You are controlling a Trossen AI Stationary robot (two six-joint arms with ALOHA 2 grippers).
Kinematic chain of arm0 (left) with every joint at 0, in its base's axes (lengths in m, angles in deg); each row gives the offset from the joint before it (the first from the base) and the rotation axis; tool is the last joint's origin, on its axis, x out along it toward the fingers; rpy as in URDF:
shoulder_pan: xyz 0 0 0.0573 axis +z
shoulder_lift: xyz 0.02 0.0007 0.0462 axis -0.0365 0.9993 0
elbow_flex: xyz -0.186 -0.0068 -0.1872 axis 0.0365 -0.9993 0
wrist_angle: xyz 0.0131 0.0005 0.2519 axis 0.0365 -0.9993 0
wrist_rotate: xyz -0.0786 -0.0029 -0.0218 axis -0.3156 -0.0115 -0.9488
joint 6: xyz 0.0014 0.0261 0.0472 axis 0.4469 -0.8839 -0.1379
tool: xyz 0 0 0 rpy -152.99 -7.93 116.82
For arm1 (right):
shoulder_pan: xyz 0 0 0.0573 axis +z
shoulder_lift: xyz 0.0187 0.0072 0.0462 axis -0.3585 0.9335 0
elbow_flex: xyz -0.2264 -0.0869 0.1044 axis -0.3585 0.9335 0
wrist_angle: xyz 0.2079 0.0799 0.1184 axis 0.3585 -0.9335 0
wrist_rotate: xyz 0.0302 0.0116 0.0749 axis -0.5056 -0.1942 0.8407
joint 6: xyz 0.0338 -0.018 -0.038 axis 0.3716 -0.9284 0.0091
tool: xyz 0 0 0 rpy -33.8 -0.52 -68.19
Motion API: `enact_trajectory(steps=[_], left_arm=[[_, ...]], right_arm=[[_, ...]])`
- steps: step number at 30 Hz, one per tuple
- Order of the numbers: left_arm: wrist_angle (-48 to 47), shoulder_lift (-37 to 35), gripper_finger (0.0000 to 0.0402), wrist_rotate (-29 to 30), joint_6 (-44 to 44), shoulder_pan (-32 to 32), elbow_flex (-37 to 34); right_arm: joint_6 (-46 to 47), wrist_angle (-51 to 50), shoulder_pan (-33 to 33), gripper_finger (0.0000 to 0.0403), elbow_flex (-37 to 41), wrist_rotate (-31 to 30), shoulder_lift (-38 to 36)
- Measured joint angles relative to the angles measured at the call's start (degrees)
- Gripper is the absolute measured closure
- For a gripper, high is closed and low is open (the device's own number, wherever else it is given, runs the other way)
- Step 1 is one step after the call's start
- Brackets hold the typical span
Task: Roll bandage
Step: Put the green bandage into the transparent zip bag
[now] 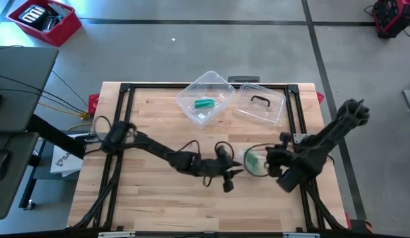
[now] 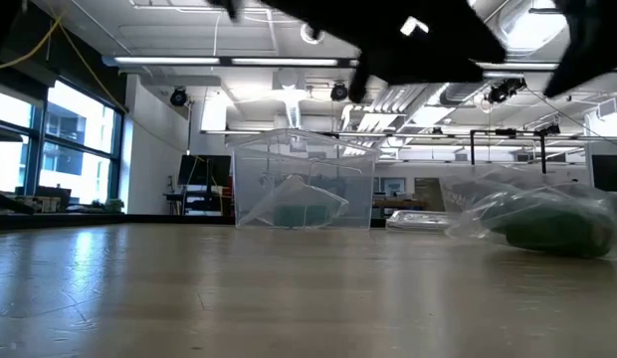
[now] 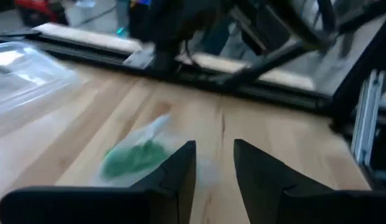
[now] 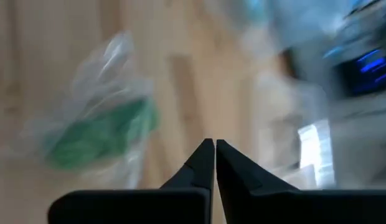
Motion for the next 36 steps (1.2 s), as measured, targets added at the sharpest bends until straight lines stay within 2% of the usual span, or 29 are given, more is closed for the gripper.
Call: enact_trajectory(steps=[3, 6, 8, 11, 17, 22, 31, 36], left_arm=[[10.87, 4.97, 0.0314, -3.79, -0.33, 2.49, 0.00], [14.25, 9.19, 0.0330, -9.39, 2.00, 5.29, 1.73], [12.27, 12.00, 0.0341, -13.40, 4.14, 6.90, 4.03], [4.30, 14.90, 0.0357, -17.51, 4.85, 8.06, 7.16], [-13.77, 15.34, 0.0382, -16.46, 5.07, 7.04, 9.01], [-17.26, 15.06, 0.0391, -15.04, 5.01, 6.14, 9.22], [-16.36, 15.01, 0.0392, -13.82, 5.03, 5.47, 9.11], [-16.23, 15.01, 0.0392, -13.46, 5.03, 5.47, 9.07]], right_arm=[[1.16, 8.28, -1.28, 0.0379, 8.24, 7.17, -8.18], [1.25, 18.78, -3.34, 0.0347, 16.98, 13.70, -16.37], [1.07, 24.40, -5.45, 0.0322, 22.35, 17.18, -21.26], [0.11, 32.20, -8.02, 0.0287, 29.48, 20.83, -27.15], [-1.08, 46.13, -11.25, 0.0250, 38.97, 22.79, -32.33], [-7.07, 58.36, -12.52, 0.0244, 41.88, 26.65, -32.30], [-6.44, 56.67, -12.34, 0.0247, 36.89, 27.53, -32.19], [-1.28, 56.86, -12.26, 0.0247, 36.83, 23.69, -28.88]])
